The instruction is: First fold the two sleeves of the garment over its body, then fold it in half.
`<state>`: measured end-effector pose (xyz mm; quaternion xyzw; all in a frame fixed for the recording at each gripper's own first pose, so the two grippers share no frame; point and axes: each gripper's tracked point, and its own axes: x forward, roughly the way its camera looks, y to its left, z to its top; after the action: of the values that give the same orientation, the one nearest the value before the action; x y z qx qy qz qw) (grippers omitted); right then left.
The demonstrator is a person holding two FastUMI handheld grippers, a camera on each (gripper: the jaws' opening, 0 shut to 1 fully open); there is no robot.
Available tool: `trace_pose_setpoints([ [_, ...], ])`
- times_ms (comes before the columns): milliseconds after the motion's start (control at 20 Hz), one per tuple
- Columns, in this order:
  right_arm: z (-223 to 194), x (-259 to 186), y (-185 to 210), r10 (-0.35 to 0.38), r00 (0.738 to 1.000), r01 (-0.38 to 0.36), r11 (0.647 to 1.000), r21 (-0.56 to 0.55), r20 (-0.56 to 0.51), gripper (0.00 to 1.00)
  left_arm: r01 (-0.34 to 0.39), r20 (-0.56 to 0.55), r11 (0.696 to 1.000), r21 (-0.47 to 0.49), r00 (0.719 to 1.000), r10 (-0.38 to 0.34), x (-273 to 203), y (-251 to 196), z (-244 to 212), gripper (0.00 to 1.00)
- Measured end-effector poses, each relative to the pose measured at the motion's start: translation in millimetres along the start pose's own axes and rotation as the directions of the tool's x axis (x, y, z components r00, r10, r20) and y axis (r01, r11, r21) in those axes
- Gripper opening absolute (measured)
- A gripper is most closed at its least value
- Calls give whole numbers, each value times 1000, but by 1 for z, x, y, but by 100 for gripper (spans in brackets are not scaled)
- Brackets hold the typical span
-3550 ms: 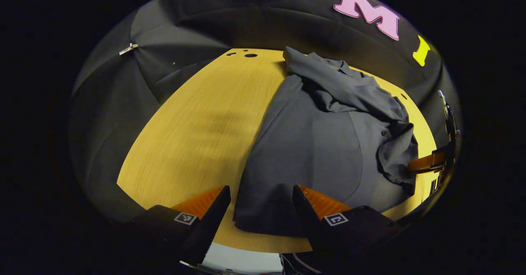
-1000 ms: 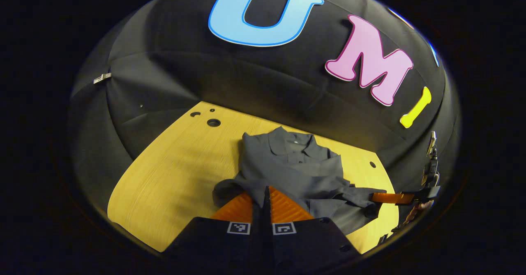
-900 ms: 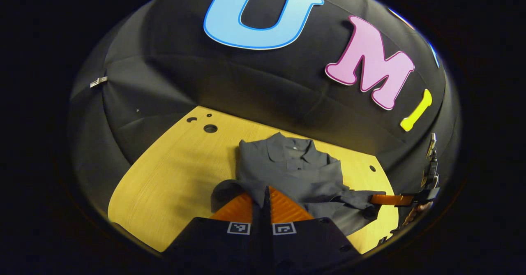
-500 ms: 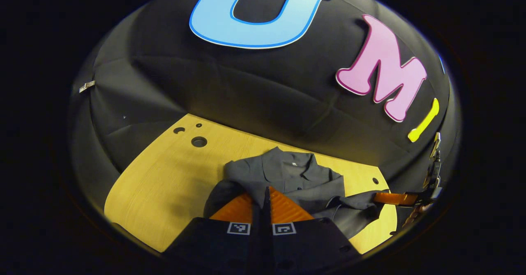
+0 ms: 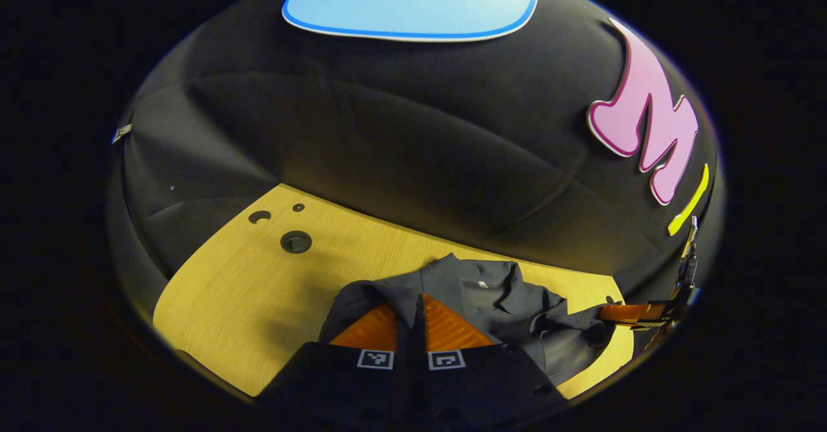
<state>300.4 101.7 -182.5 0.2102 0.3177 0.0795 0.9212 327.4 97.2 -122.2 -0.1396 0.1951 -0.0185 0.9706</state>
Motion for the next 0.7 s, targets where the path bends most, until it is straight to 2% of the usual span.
trace_pose_setpoints([
  [100, 2, 14, -6, -17, 1000, 17, 1000, 16, -8, 7, 1, 7, 1000, 15, 1000, -1, 15, 1, -2, 5],
  [200, 6, 29, -18, -48, 999, 48, 999, -6, 2, 14, -4, 7, 1000, 8, 1000, 4, 28, 0, -6, 2],
  [250, 9, 32, -20, -51, 999, 51, 999, -5, 8, 16, -11, 7, 1000, 5, 1000, 11, 33, 1, -8, 8],
  [350, 10, 36, -20, -47, 999, 46, 999, 21, 7, 22, -25, 5, 1000, 9, 1000, 25, 32, 1, -9, 7],
  [400, 10, 35, -19, -38, 999, 38, 999, 32, 2, 34, -27, 4, 999, 19, 1000, 27, 30, 1, -9, 14],
  [450, 11, 33, -17, -28, 1000, 28, 999, 33, 4, 47, -29, 10, 999, 32, 1000, 29, 26, -1, -6, 30],
  [550, 19, 25, -22, -53, 998, 54, 999, -8, 42, 72, -29, 31, 997, 65, 999, 28, 16, -6, 6, 62],
  [600, 27, 18, -24, -64, 995, 67, 997, -35, 74, 98, -31, 47, 996, 89, 999, 26, 7, -10, 13, 78],
  [650, 34, 10, -24, -64, 993, 70, 996, -58, 103, 99, -29, 64, 993, 111, 998, 22, -1, -13, 20, 85],
  [700, 40, 0, -21, -57, 991, 66, 995, -73, 122, 98, -29, 82, 991, 127, 996, 19, -12, -18, 28, 87],
])
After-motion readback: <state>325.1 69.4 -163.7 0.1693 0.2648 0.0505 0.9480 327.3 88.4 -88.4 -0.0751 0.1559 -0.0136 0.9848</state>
